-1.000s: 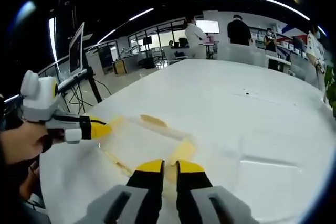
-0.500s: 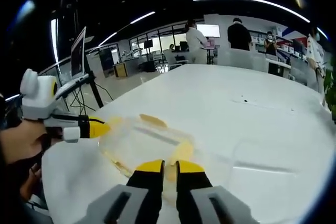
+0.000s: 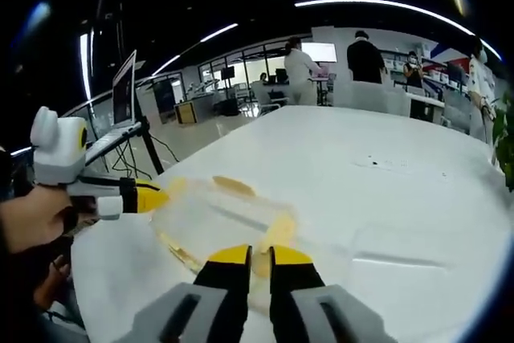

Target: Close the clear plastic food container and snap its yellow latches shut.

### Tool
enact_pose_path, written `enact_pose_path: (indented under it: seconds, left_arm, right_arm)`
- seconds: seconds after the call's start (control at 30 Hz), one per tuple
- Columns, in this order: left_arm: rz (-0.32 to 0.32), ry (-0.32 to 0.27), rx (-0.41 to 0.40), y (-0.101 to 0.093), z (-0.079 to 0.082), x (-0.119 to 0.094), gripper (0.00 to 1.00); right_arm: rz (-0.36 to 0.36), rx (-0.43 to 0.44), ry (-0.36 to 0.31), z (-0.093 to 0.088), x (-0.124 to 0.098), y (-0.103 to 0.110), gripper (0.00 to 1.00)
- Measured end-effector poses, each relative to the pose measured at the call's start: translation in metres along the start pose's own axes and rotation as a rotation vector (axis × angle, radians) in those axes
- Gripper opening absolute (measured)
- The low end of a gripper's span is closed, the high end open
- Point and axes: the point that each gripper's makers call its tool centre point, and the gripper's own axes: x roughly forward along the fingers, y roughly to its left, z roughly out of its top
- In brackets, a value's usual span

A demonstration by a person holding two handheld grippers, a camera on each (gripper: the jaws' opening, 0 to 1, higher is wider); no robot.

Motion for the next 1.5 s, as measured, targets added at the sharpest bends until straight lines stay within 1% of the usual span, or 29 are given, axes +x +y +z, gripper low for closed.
enact_pose_path:
  seconds: [0.17,0.27,0.37,0.5,0.7,0.8,0.93,1.2,1.3,1.37,1.5]
  left_arm:
    - [-0.001,-0.008,0.003,0.0,0.005,-0.004,0.03]
    - [-0.008,-0.003,0.024,-0.002,0.006,-0.008,0.03]
    - [-0.009,-0.004,0.034,-0.002,0.007,-0.012,0.03]
    - [0.0,-0.008,0.021,-0.001,0.008,-0.016,0.03]
    - [-0.004,-0.006,0.029,-0.005,0.009,-0.02,0.03]
    - [0.006,-0.007,0.017,-0.006,0.01,-0.02,0.03]
    - [0.01,-0.009,0.009,-0.01,0.012,-0.019,0.03]
    - [-0.027,-0.006,0.037,-0.024,0.016,-0.019,0.03]
    - [-0.034,-0.006,0.043,-0.028,0.018,-0.018,0.03]
    - [-0.034,-0.005,0.042,-0.032,0.019,-0.018,0.03]
    - [-0.047,-0.001,0.045,-0.041,0.018,-0.015,0.04]
  right_arm:
    - [-0.009,0.001,-0.008,0.005,-0.005,0.0,0.04]
    - [-0.008,-0.002,-0.009,0.006,-0.008,0.0,0.04]
    - [-0.008,-0.026,-0.019,0.009,-0.012,0.003,0.04]
    - [-0.006,-0.023,-0.021,0.01,-0.014,0.004,0.04]
    - [-0.006,-0.027,-0.021,0.011,-0.018,0.004,0.04]
    - [-0.009,-0.047,-0.02,0.011,-0.018,0.003,0.04]
    - [-0.017,-0.045,-0.011,0.009,-0.02,-0.001,0.04]
    - [-0.031,-0.041,-0.015,0.012,-0.026,-0.014,0.04]
    - [-0.037,-0.035,-0.019,0.014,-0.029,-0.017,0.04]
    - [-0.042,-0.016,-0.015,0.014,-0.031,-0.02,0.04]
    - [-0.052,-0.019,-0.016,0.014,-0.036,-0.028,0.04]
